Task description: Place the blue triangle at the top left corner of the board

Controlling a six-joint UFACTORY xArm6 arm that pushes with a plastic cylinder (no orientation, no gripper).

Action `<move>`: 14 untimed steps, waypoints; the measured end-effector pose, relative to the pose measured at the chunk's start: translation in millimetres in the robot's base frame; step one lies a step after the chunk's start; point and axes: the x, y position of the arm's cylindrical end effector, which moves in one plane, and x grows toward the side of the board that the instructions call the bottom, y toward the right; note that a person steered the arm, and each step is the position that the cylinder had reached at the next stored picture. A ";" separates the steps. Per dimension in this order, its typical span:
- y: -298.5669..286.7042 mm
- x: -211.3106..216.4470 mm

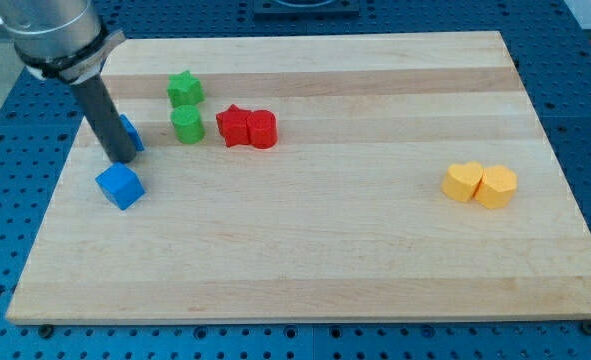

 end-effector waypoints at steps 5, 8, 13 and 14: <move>12.9 -49.3; -18.5 -32.6; -43.7 -62.5; -20.1 -83.1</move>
